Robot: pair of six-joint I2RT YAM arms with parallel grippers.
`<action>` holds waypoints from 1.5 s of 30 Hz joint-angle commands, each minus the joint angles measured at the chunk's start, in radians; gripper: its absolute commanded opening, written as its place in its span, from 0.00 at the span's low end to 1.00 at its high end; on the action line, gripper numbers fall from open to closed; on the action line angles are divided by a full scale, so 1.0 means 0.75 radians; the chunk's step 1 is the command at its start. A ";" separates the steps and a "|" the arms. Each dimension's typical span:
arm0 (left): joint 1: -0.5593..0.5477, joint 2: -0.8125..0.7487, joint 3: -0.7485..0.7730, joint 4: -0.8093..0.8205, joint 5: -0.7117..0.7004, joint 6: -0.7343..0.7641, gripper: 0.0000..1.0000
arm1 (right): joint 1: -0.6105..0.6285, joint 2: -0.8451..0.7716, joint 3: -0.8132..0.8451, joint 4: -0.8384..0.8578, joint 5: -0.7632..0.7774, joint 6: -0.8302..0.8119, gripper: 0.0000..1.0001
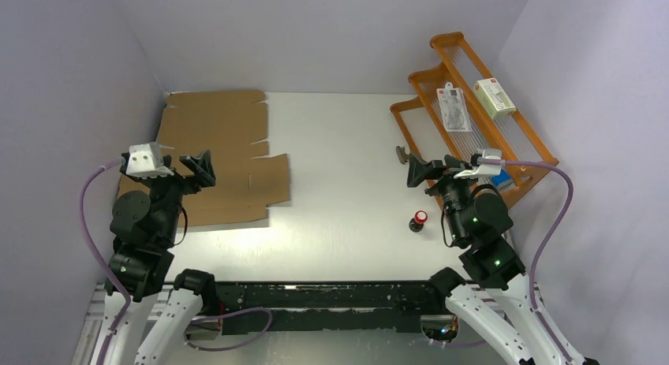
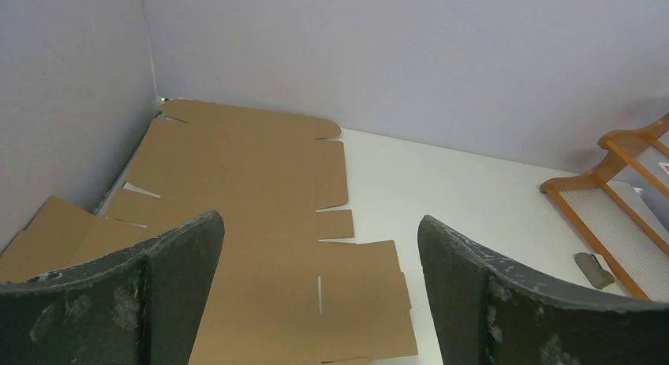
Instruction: Fold the paper box
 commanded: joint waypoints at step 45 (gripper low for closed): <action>-0.091 1.988 0.971 -0.223 -0.030 -0.019 0.98 | 0.010 -0.091 -0.101 0.096 -0.165 -0.010 1.00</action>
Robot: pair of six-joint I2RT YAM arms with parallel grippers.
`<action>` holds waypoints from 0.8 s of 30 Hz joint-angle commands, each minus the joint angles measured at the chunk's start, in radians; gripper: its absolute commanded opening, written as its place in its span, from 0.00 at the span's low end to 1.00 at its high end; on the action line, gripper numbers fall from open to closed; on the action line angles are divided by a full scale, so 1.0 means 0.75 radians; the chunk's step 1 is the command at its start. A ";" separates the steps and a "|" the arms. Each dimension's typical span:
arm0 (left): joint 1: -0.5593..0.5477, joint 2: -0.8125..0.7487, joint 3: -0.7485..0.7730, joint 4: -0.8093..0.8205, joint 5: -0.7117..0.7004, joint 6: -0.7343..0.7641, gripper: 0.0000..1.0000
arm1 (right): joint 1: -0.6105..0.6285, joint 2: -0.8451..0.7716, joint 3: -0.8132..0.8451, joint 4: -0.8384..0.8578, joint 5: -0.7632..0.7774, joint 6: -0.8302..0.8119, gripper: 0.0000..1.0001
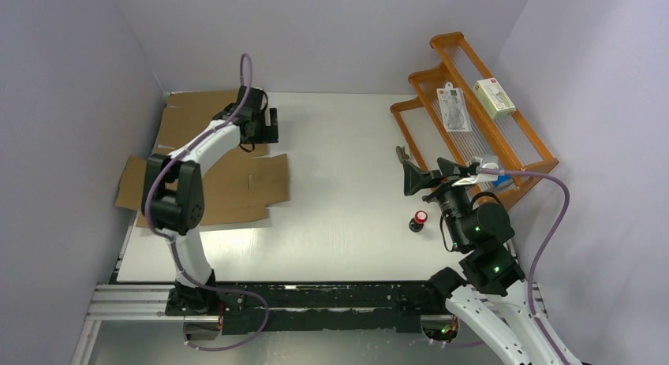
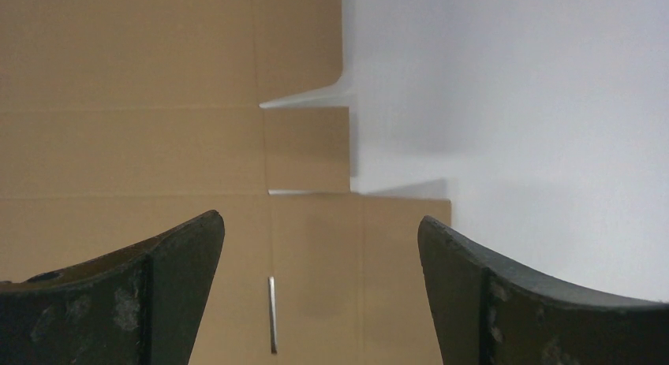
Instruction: Fold the paper box
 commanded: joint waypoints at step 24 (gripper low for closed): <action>-0.103 0.713 0.679 -0.067 -0.496 0.435 0.68 | 0.011 0.071 0.001 0.033 -0.072 -0.035 1.00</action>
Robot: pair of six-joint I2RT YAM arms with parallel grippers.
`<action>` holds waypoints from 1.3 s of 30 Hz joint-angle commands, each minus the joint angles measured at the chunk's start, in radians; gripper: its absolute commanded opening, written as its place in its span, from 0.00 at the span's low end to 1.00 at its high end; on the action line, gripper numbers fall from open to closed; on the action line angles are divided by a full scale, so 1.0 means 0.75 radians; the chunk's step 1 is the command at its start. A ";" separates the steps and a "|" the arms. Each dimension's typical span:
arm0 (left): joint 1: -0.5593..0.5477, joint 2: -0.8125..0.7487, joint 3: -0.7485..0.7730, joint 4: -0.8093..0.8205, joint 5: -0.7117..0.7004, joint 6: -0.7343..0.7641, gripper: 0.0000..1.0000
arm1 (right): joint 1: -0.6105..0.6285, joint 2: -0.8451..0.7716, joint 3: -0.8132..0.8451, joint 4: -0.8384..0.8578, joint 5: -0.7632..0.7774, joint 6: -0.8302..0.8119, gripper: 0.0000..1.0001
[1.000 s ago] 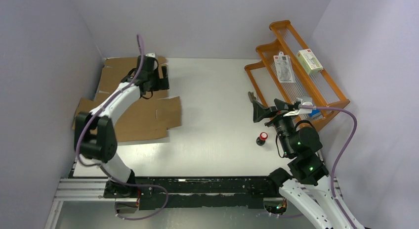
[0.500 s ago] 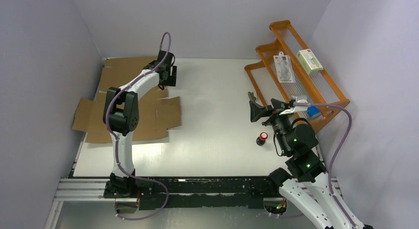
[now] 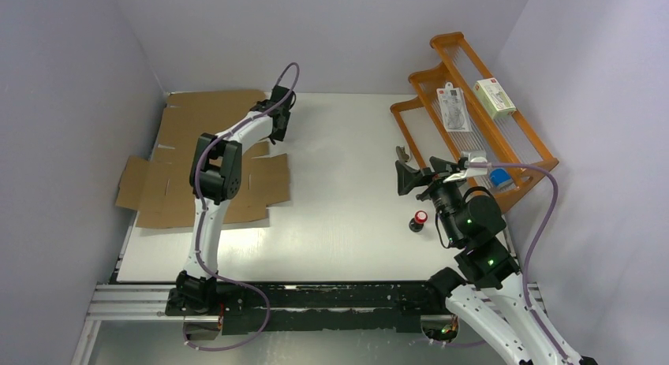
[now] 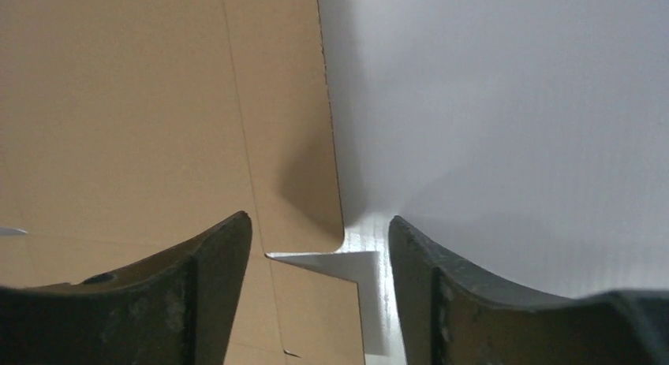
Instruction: Fold the paper box
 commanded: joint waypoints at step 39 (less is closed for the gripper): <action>-0.715 -0.811 -0.702 0.488 0.200 0.702 0.05 | 0.009 -0.012 0.012 0.018 -0.055 -0.011 1.00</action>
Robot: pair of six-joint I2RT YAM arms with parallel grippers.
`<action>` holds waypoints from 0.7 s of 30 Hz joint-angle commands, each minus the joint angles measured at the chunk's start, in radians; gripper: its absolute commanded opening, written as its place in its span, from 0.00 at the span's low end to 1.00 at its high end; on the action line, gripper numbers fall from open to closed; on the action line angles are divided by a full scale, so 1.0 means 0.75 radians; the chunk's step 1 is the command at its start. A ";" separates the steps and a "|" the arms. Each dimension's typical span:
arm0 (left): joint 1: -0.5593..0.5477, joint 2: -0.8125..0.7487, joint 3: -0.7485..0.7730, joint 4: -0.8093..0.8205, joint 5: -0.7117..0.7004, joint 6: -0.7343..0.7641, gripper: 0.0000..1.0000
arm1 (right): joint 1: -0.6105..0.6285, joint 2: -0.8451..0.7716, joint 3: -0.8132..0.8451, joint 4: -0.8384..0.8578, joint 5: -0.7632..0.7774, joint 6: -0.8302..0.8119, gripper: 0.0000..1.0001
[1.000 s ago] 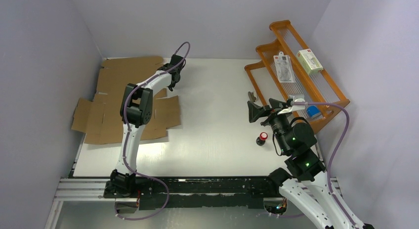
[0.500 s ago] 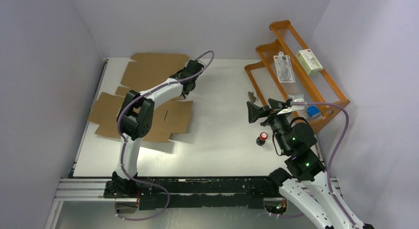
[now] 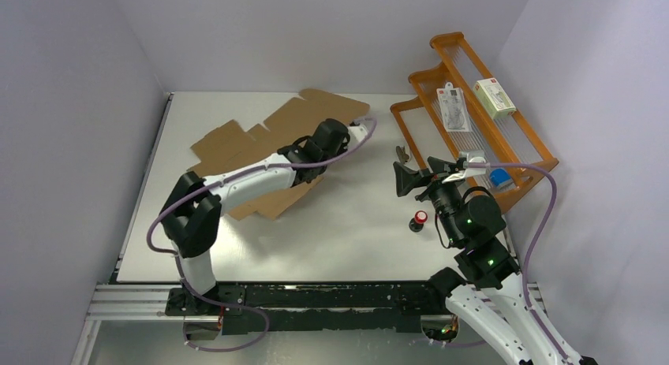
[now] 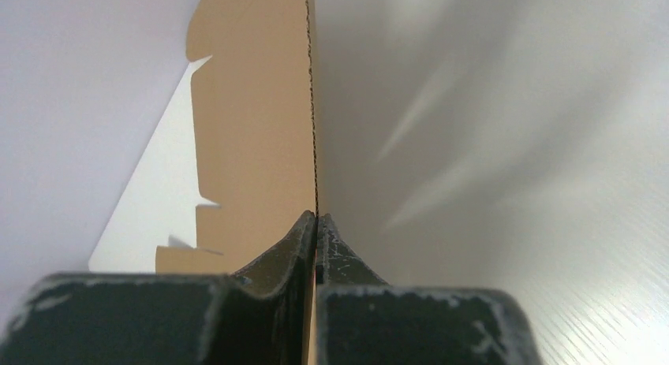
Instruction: Fold the paper box
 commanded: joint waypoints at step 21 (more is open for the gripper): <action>-0.421 -0.572 -0.626 0.044 -0.183 -0.234 0.51 | 0.010 0.076 0.051 -0.014 -0.056 0.018 1.00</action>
